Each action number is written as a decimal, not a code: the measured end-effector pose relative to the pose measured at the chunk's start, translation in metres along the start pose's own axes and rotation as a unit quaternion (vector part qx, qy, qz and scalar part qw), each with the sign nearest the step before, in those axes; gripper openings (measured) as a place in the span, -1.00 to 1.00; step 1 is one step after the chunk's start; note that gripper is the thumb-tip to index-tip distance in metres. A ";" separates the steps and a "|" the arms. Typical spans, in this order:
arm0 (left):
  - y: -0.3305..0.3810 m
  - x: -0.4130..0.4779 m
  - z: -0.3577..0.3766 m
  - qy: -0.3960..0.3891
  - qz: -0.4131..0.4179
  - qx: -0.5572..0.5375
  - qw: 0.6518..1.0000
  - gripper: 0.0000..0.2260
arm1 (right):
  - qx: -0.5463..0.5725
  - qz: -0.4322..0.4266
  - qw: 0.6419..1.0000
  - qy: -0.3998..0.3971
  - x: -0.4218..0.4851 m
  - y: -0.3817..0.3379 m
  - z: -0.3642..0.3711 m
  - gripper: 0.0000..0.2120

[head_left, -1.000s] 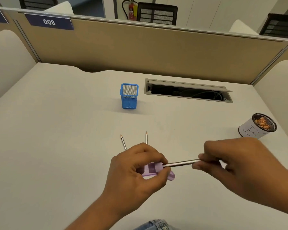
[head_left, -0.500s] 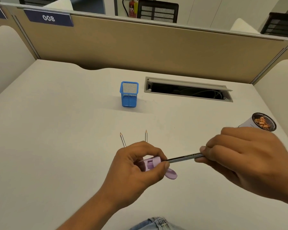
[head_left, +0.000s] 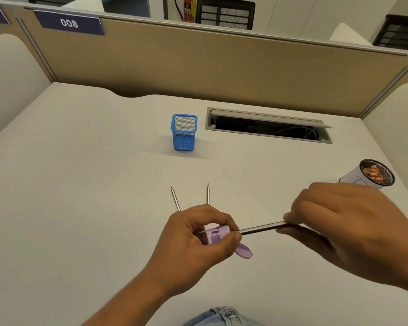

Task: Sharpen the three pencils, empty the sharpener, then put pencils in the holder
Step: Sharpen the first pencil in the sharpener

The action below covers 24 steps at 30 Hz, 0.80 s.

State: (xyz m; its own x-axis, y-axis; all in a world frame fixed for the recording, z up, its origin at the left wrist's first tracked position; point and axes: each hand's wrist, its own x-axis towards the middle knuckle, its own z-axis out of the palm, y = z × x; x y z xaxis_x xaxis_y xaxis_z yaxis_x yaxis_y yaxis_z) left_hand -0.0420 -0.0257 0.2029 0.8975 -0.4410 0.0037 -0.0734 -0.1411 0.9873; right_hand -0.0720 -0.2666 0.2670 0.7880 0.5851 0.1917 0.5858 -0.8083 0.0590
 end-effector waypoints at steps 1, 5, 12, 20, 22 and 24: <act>0.001 0.000 0.000 -0.006 -0.005 -0.009 1.000 -0.89 | -0.023 -0.037 0.999 0.015 -0.001 0.002 0.002 -0.70; 0.001 0.000 -0.002 0.002 0.055 0.054 0.997 -0.90 | 0.095 0.101 0.987 -0.076 0.002 -0.008 0.004 -0.67; 0.000 0.001 -0.002 0.004 0.102 0.136 0.985 -0.98 | 0.313 0.311 0.882 -0.166 0.003 -0.008 0.001 -0.75; 0.004 0.004 0.000 0.007 0.040 0.030 0.999 -0.89 | -0.011 -0.018 0.999 -0.031 0.001 -0.001 0.003 -0.68; 0.002 0.004 -0.004 0.003 0.062 0.060 0.996 -0.90 | 0.051 0.049 0.994 -0.080 0.001 -0.004 0.004 -0.73; -0.001 0.004 -0.007 -0.002 0.095 0.104 0.990 -0.93 | 0.136 0.136 0.974 -0.120 -0.001 -0.008 0.010 -0.71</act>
State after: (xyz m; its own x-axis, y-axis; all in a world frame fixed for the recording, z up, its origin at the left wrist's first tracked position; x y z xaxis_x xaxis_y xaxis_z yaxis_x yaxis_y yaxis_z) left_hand -0.0349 -0.0209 0.2035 0.8571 -0.4810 0.1842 -0.3283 -0.2345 0.9150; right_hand -0.0759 -0.2602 0.2567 0.9233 0.3772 -0.0721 0.3526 -0.9071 -0.2299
